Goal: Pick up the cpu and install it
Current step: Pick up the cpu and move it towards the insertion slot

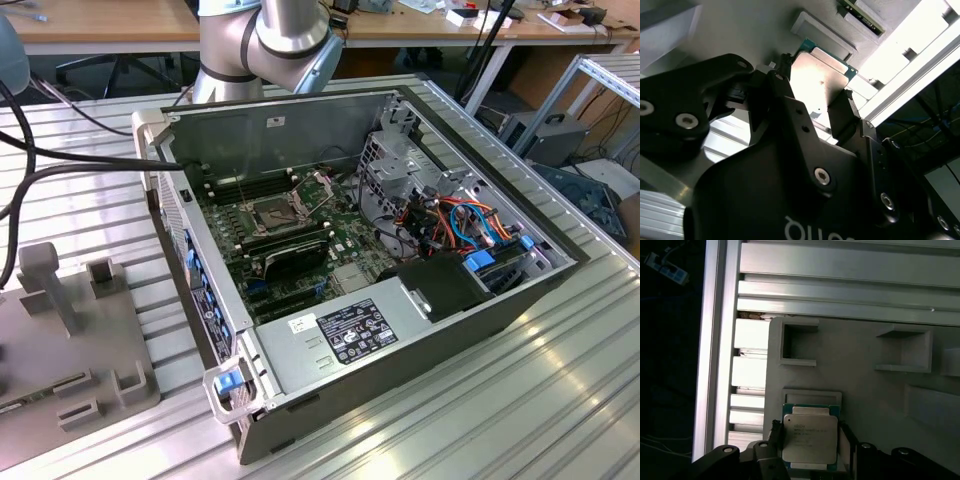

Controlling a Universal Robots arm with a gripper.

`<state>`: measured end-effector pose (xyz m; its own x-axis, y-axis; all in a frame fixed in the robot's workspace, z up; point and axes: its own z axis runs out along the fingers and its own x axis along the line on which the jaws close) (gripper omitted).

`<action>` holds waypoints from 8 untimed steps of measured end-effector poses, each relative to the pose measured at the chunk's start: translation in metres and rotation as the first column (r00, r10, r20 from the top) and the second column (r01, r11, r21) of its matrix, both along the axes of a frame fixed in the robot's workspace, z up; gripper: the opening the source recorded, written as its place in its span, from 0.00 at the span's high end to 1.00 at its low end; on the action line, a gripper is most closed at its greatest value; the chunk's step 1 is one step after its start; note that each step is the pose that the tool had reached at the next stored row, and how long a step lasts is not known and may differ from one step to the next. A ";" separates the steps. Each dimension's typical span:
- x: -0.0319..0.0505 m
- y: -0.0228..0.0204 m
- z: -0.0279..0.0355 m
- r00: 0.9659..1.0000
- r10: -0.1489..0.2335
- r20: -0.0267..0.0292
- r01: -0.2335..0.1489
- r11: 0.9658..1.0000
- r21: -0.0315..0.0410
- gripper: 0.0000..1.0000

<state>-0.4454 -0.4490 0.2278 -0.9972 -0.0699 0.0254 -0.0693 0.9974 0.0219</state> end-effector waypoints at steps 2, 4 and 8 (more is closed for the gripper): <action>0.0001 0.0000 0.0022 1.000 0.000 0.000 0.000 1.000 0.000 0.45; 0.0001 0.0000 0.0048 1.000 0.000 0.000 0.000 1.000 0.000 0.45; 0.0001 0.0000 0.0129 1.000 0.000 0.000 0.000 1.000 0.000 0.45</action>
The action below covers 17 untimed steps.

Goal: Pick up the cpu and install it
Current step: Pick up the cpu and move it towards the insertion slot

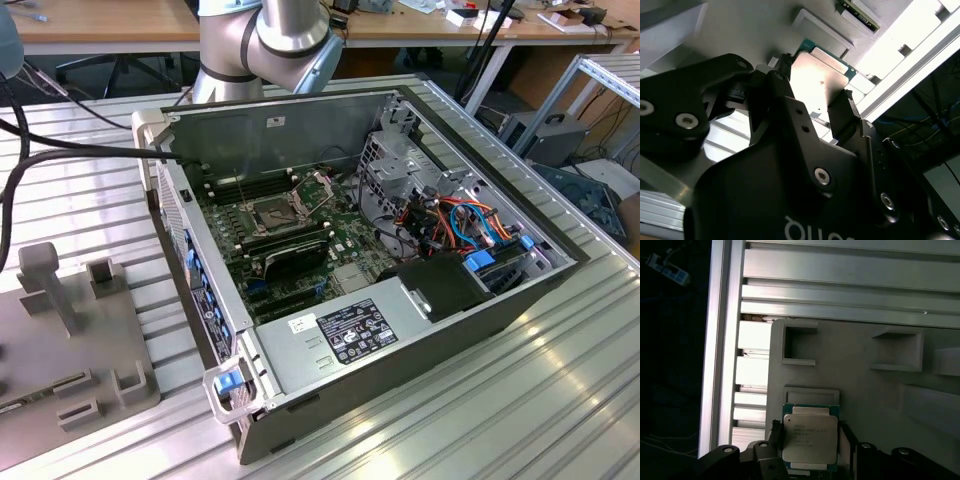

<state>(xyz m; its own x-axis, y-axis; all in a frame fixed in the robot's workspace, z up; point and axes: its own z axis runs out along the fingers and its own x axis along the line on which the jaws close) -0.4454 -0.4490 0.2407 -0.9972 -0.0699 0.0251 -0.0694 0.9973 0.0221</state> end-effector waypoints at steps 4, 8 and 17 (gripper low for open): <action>0.0001 0.0002 0.0076 1.000 0.000 0.000 0.000 1.000 0.000 0.45; 0.0000 0.0002 0.0079 1.000 0.000 0.000 0.000 1.000 0.000 0.45; 0.0000 0.0002 0.0243 1.000 0.000 0.000 0.000 1.000 0.000 0.45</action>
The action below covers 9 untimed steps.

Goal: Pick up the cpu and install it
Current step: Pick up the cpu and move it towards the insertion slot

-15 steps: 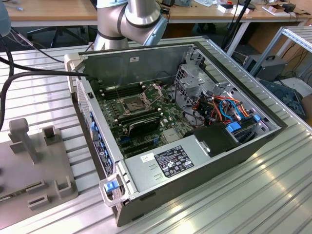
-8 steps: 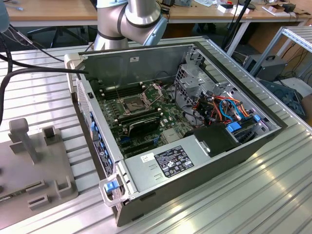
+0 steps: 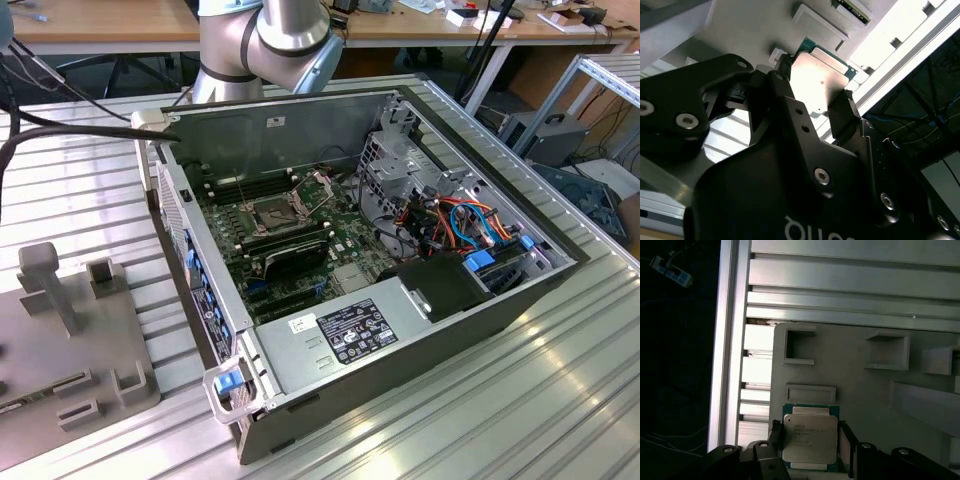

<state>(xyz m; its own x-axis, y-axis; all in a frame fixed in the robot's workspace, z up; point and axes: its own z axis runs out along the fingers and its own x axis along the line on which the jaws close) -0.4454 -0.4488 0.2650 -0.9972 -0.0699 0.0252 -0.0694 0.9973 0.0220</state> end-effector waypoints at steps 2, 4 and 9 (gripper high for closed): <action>0.0000 0.0000 0.0052 1.000 0.000 0.000 0.000 1.000 0.000 0.45; 0.0000 0.0000 0.0122 1.000 0.000 0.000 0.000 1.000 0.000 0.45; 0.0000 0.0000 0.0218 1.000 0.000 0.000 0.000 1.000 -0.001 0.45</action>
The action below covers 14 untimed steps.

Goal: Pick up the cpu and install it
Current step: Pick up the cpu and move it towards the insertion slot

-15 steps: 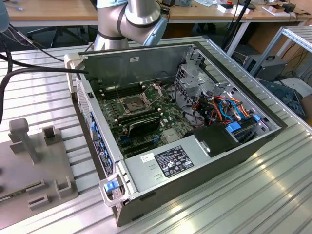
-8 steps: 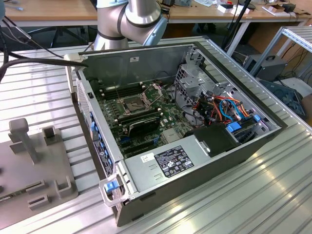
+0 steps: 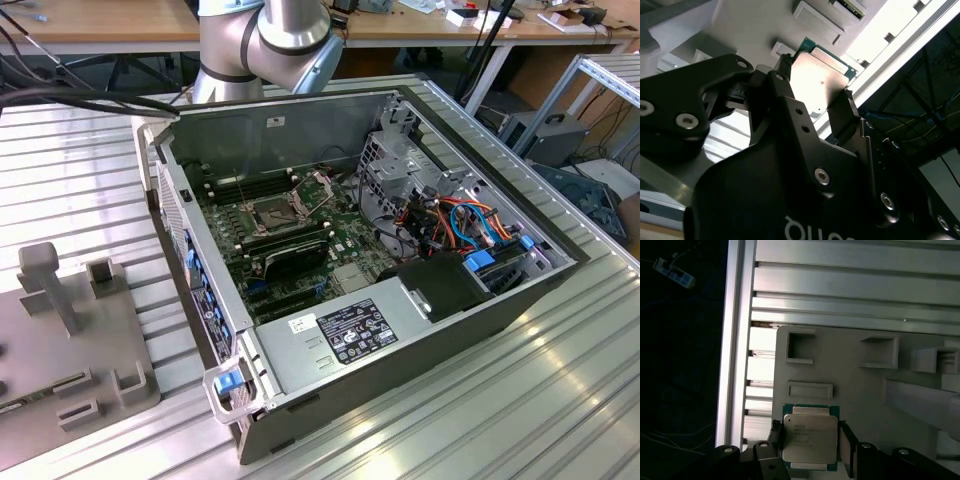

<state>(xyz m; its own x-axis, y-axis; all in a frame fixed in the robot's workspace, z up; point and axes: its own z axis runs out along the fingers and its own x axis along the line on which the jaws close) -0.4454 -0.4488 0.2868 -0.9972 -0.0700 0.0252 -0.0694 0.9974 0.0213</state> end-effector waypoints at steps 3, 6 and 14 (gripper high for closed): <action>0.0000 0.0000 0.0018 1.000 0.000 0.000 0.000 1.000 0.000 0.45; 0.0000 0.0000 0.0020 1.000 0.000 0.000 0.000 1.000 0.000 0.45; 0.0000 0.0000 0.0084 1.000 0.000 0.000 0.000 1.000 0.000 0.45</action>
<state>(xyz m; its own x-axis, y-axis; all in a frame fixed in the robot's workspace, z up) -0.4454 -0.4488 0.2952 -0.9972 -0.0699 0.0252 -0.0694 0.9974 0.0212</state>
